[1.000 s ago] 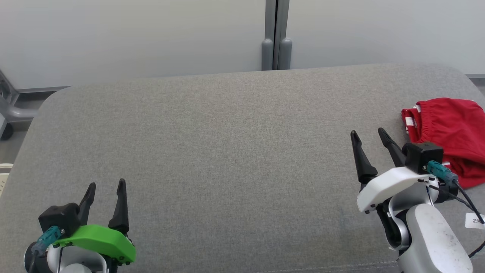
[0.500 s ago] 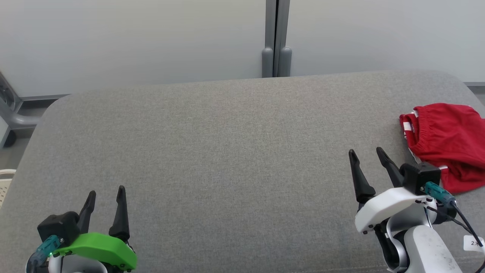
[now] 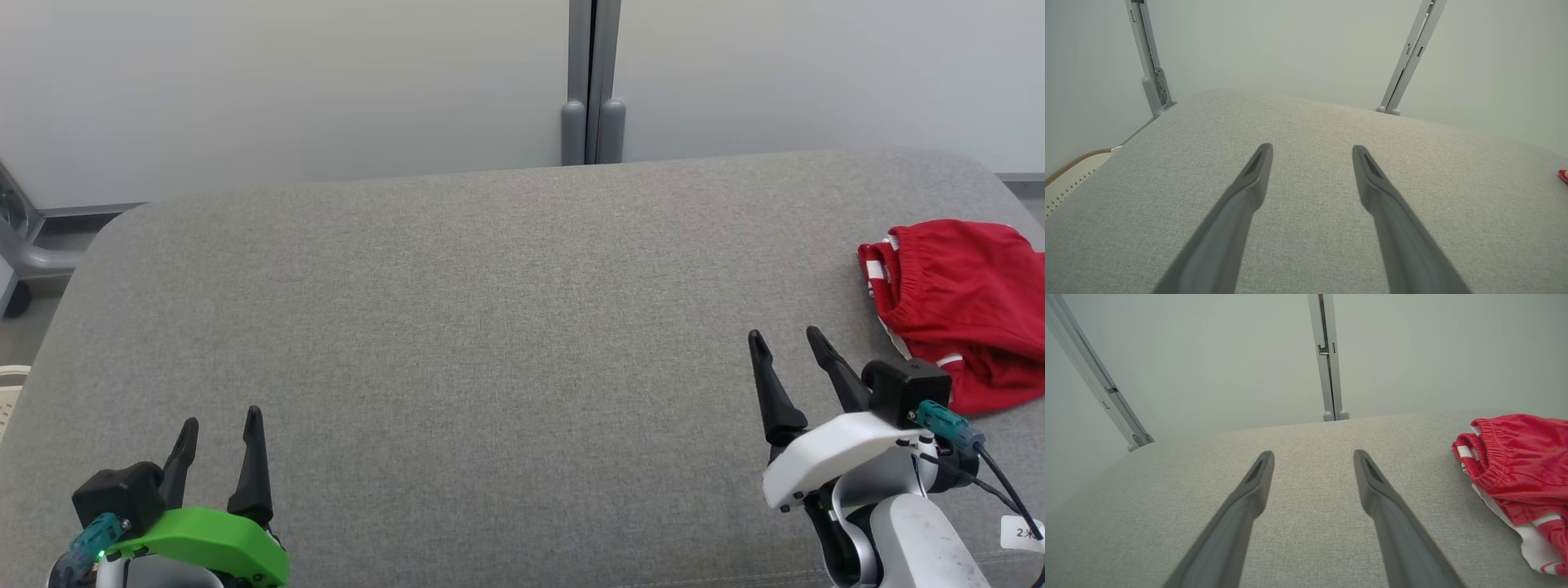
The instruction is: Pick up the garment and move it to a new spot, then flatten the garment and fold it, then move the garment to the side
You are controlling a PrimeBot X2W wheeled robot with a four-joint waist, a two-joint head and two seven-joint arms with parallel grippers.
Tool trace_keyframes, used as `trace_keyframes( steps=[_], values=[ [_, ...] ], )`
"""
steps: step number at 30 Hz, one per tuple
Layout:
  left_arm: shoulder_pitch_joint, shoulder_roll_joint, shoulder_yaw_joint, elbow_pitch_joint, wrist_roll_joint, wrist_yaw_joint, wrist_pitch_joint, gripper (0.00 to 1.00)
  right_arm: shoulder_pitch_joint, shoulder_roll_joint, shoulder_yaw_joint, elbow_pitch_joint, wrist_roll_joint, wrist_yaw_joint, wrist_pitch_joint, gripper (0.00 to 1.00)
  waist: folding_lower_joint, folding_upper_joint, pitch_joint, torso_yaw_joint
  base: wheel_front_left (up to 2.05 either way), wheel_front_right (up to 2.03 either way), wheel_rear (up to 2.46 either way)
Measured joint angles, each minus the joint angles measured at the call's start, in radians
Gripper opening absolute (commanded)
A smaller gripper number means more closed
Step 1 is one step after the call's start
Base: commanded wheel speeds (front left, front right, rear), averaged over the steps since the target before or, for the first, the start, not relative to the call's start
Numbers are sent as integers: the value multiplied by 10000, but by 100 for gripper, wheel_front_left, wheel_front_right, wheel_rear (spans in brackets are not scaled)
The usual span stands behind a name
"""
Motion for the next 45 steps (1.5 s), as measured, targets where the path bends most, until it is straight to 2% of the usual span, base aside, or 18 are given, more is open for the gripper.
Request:
trace_keyframes(
  steps=[11,12,19,45],
  values=[
    [14,67,-4,-100,211,290,19,100,20,0,-46,-23,0,0,4,100,0,0,37,32,0,0,0],
    [13,79,-2,-109,265,322,17,0,21,0,-56,-27,2,0,2,0,0,0,41,37,0,0,0],
    [354,-462,-263,330,155,320,71,0,501,69,-63,564,73,0,69,0,0,0,51,40,0,0,0],
    [128,-1755,1381,872,-2280,-1175,871,0,374,65,-957,813,4328,0,840,0,0,0,173,15,0,0,0]
  ],
)
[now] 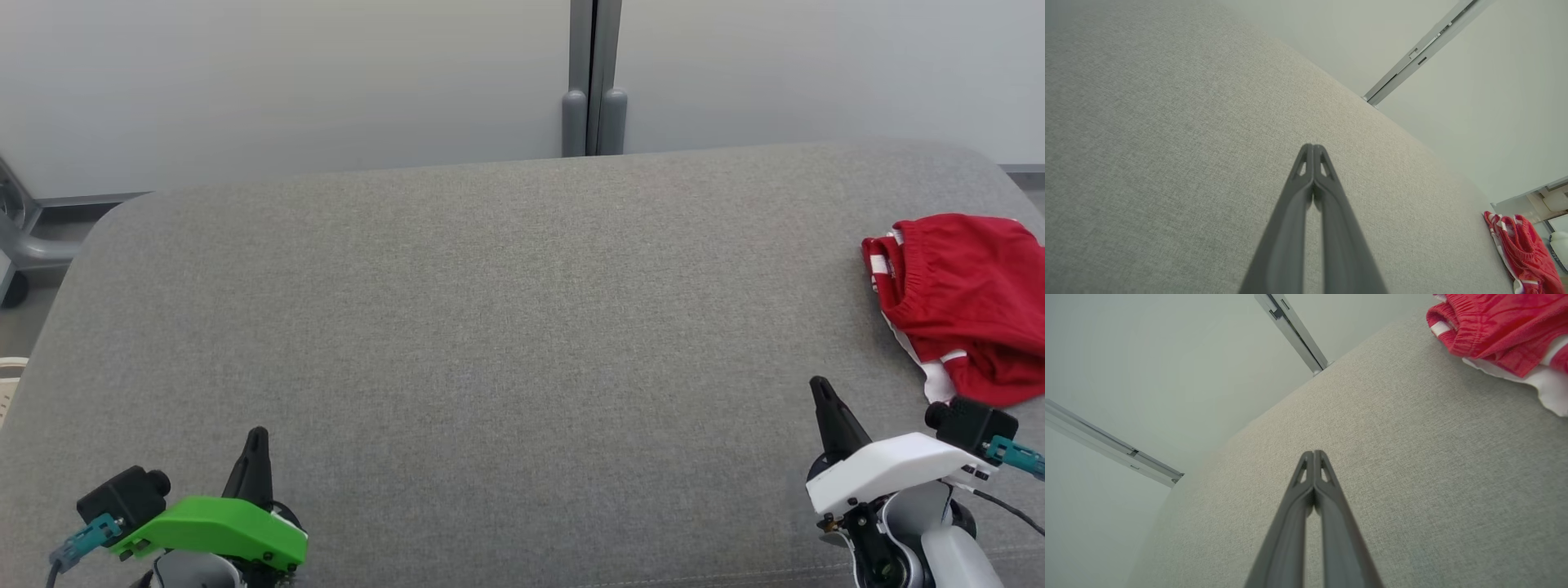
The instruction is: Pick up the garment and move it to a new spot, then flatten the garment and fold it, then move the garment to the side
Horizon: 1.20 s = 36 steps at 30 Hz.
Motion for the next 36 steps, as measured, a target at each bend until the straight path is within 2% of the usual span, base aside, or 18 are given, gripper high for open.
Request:
trace_keyframes(
  steps=[19,36],
  values=[
    [-237,-846,1053,288,-1430,-941,497,0,-193,-2,-533,144,2554,-2,439,0,0,0,93,-19,0,0,0],
    [-427,-1400,1787,510,-2360,-1549,838,0,-365,-8,-905,242,4268,-2,752,0,0,0,169,-34,0,0,0]
  ],
)
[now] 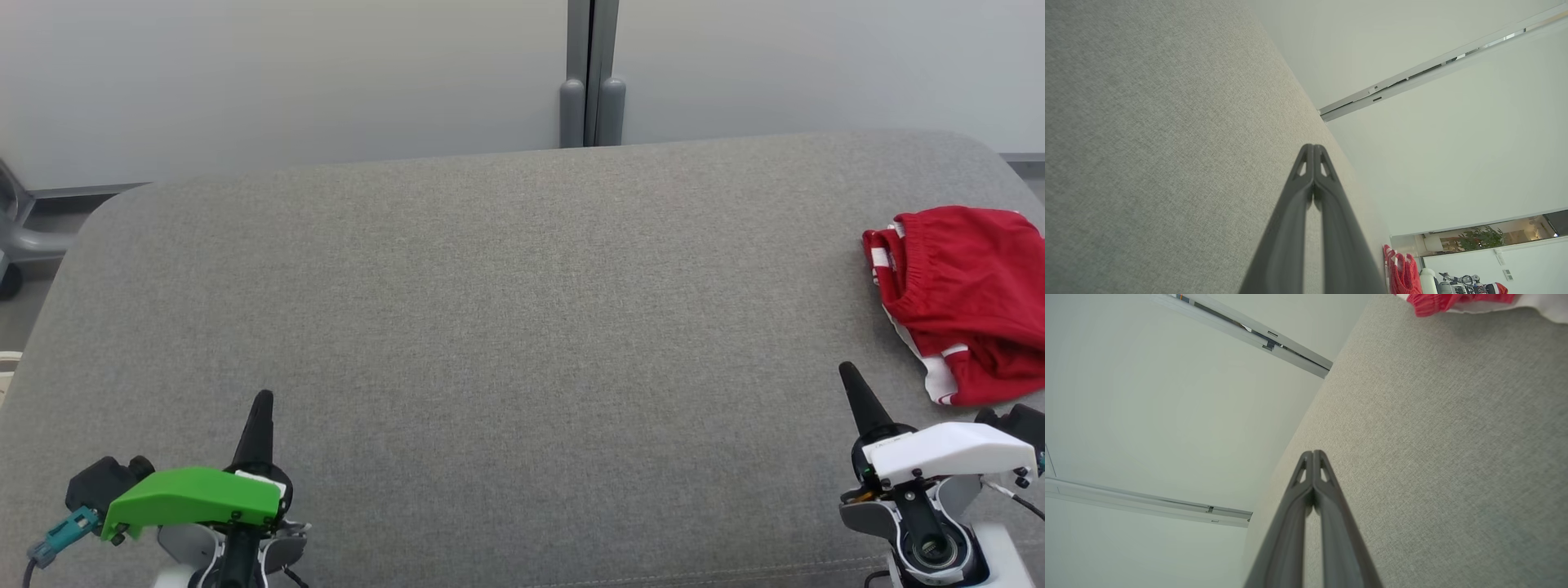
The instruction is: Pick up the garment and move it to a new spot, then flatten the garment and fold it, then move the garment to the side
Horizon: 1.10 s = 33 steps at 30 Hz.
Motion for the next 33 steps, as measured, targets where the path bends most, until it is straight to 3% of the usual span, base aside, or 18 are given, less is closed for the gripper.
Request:
trace_keyframes(
  steps=[33],
  values=[
    [-374,-957,1241,330,-1639,-1043,612,0,-220,-15,-621,157,2911,0,550,0,0,0,158,-32,0,0,0]
  ],
)
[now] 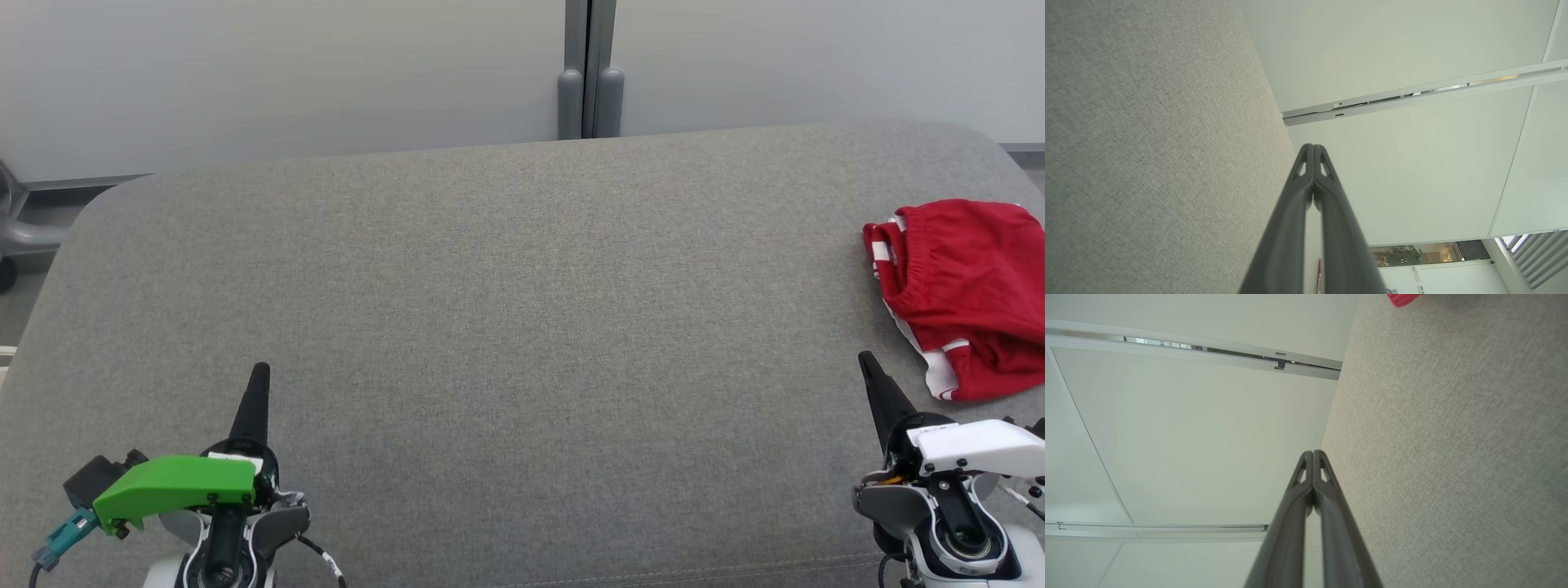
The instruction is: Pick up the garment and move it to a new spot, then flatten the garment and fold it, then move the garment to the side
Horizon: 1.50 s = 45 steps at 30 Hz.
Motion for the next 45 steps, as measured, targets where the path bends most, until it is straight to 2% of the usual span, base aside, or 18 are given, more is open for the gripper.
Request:
trace_keyframes(
  steps=[29,45],
  values=[
    [-220,-631,817,213,-1081,-700,397,0,-133,-15,-418,115,1931,0,326,0,0,0,135,-27,0,0,0],
    [-220,-654,838,226,-1114,-725,408,0,-167,-17,-431,123,1971,0,353,0,0,0,137,-28,0,0,0]
  ],
)
